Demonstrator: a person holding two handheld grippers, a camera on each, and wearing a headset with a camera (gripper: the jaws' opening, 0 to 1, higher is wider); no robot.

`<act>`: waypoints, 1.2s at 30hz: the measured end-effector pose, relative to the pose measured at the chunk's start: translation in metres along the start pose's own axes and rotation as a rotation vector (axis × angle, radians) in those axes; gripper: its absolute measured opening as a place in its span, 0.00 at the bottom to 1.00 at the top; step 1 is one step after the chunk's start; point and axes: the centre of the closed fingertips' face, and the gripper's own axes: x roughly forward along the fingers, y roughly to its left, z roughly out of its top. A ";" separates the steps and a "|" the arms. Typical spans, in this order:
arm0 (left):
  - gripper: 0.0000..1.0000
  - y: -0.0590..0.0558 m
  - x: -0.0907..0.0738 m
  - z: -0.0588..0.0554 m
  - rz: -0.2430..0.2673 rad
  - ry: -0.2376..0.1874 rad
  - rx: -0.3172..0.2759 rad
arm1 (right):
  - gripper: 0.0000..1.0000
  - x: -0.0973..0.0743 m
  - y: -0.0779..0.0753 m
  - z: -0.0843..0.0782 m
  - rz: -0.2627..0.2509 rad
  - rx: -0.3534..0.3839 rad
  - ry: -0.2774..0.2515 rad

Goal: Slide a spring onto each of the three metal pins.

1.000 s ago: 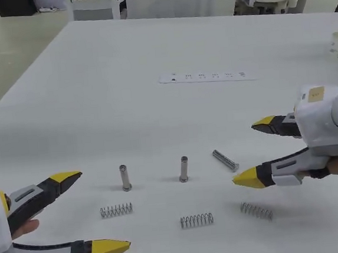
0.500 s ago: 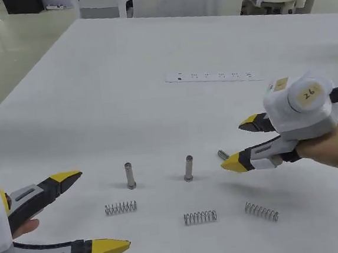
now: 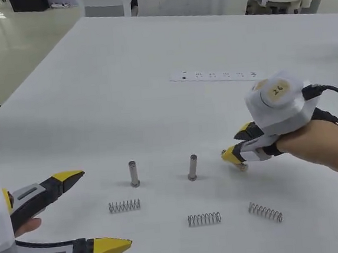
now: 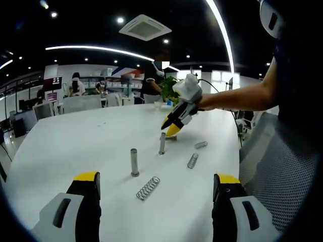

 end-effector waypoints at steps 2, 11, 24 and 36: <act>0.89 0.000 0.000 0.000 0.001 0.000 0.000 | 0.24 0.003 0.000 -0.001 -0.003 0.008 0.014; 0.87 -0.001 0.001 -0.001 -0.004 0.001 -0.003 | 0.14 0.012 -0.001 -0.006 -0.008 0.059 0.057; 0.86 -0.001 0.002 -0.002 -0.006 0.005 -0.009 | 0.09 0.018 -0.002 -0.009 -0.007 0.105 0.090; 0.85 0.001 0.000 -0.004 -0.002 0.006 -0.014 | 0.06 0.021 0.001 -0.010 -0.005 0.139 0.113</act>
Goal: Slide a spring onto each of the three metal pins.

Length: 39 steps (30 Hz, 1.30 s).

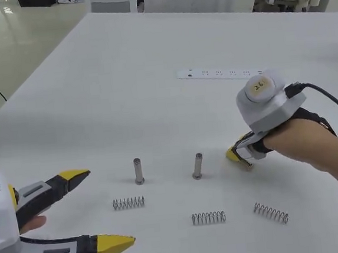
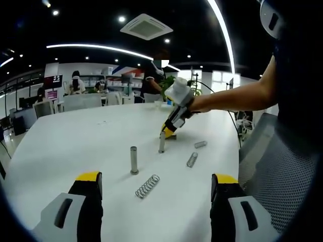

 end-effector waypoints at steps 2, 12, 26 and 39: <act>0.85 0.000 0.000 0.000 -0.002 0.001 0.002 | 0.06 -0.001 0.002 0.000 0.001 0.002 0.001; 0.85 -0.001 0.000 0.003 -0.004 -0.003 0.006 | 0.06 -0.019 0.008 0.003 -0.009 0.015 -0.031; 0.85 -0.005 0.003 0.007 -0.018 -0.009 0.018 | 0.06 -0.046 0.011 0.002 -0.026 0.023 -0.086; 0.85 -0.006 0.003 0.011 -0.022 -0.014 0.029 | 0.06 -0.059 0.016 -0.004 -0.029 0.026 -0.119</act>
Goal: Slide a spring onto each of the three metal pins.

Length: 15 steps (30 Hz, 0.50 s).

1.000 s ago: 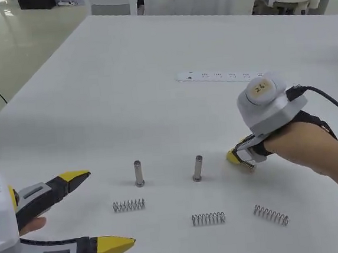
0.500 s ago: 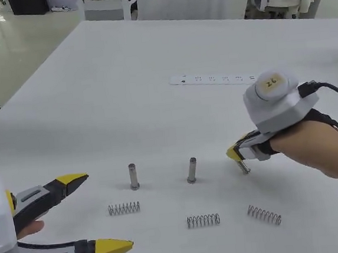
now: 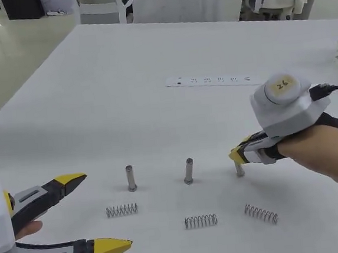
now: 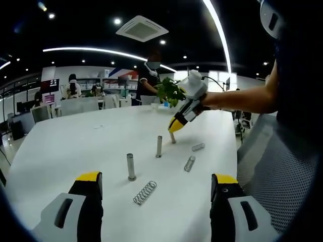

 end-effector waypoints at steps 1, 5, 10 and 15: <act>0.85 0.000 0.000 0.000 -0.001 0.001 0.001 | 0.06 -0.001 0.000 0.000 -0.001 0.000 0.000; 0.85 -0.002 0.000 -0.001 -0.002 0.003 0.002 | 0.06 -0.003 0.000 -0.002 -0.002 0.001 0.000; 0.85 -0.003 -0.001 0.000 -0.002 -0.001 0.001 | 0.06 -0.005 0.002 -0.006 0.000 0.001 0.004; 0.85 -0.003 -0.001 0.000 -0.002 0.000 0.003 | 0.06 -0.006 0.002 -0.008 0.002 0.008 0.010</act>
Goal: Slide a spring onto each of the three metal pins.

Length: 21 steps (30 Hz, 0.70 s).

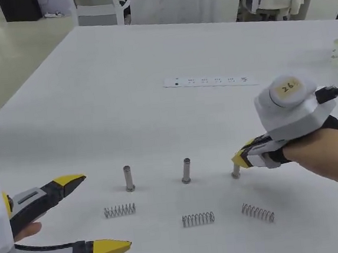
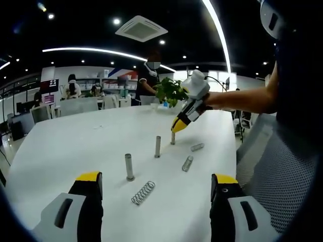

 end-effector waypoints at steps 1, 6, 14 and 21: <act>0.85 0.000 0.000 0.000 -0.001 0.000 0.001 | 0.06 0.000 0.000 0.000 0.001 0.000 0.002; 0.85 -0.001 0.000 0.001 -0.001 -0.001 0.001 | 0.06 0.000 0.000 0.000 0.004 -0.001 0.005; 0.85 -0.001 0.000 -0.001 -0.001 0.001 -0.003 | 0.06 0.001 0.001 0.002 0.011 -0.016 0.006; 0.85 -0.001 0.001 -0.002 -0.001 0.003 -0.003 | 0.08 0.001 0.001 0.005 0.016 -0.023 -0.012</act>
